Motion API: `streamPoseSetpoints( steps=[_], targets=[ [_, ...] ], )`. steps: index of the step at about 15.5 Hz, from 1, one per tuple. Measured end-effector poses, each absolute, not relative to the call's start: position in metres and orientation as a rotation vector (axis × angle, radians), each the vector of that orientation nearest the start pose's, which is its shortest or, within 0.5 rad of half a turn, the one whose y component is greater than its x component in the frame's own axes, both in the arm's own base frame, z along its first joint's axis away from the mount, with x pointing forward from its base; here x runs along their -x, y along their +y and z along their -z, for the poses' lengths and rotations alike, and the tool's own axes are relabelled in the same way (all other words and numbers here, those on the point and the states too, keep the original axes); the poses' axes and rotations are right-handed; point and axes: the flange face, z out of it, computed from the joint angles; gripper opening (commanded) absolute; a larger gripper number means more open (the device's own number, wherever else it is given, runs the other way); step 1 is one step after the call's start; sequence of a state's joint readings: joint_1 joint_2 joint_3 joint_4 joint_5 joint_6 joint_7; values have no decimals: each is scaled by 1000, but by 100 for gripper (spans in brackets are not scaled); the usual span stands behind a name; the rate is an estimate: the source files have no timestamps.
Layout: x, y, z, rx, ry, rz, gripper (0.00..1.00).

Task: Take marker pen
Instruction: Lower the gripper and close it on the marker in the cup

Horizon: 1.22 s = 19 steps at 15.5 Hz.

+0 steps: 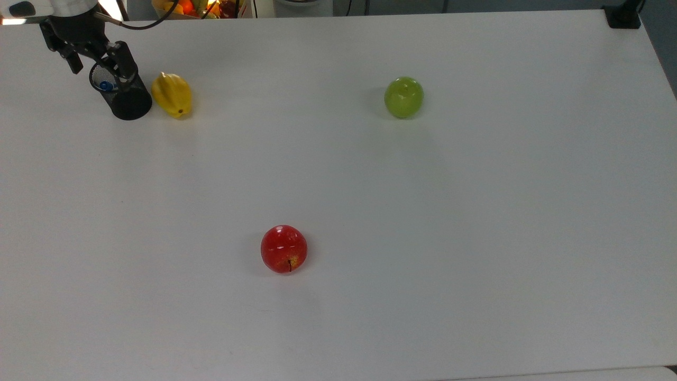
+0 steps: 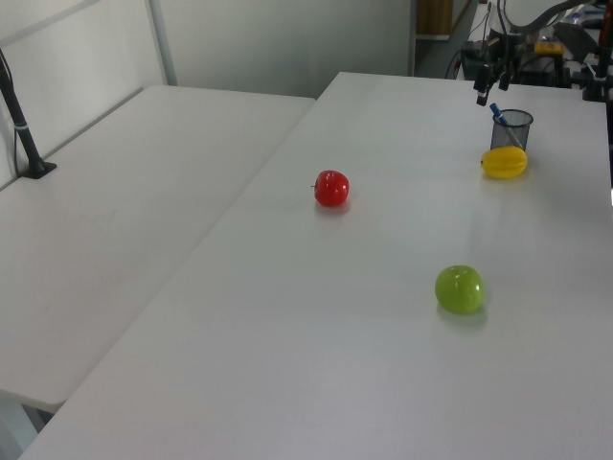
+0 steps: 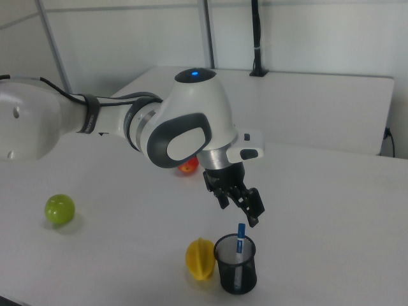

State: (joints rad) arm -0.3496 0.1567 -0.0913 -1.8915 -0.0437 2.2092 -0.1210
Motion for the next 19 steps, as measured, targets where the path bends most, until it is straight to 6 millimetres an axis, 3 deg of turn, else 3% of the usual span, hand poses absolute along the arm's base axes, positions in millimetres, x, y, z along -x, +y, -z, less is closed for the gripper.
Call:
streamPoseSetpoints(
  steps=[2, 5, 10, 17, 19],
  targets=[
    [-556, -260, -438, 3196, 457, 227, 73],
    [-558, -257, -436, 3205, 397, 220, 56],
    [-559, -257, -431, 3222, 275, 201, 52],
    [-555, -258, -424, 3234, 153, 138, 38],
    [-554, -261, -423, 3256, 134, 120, 27]
  ],
)
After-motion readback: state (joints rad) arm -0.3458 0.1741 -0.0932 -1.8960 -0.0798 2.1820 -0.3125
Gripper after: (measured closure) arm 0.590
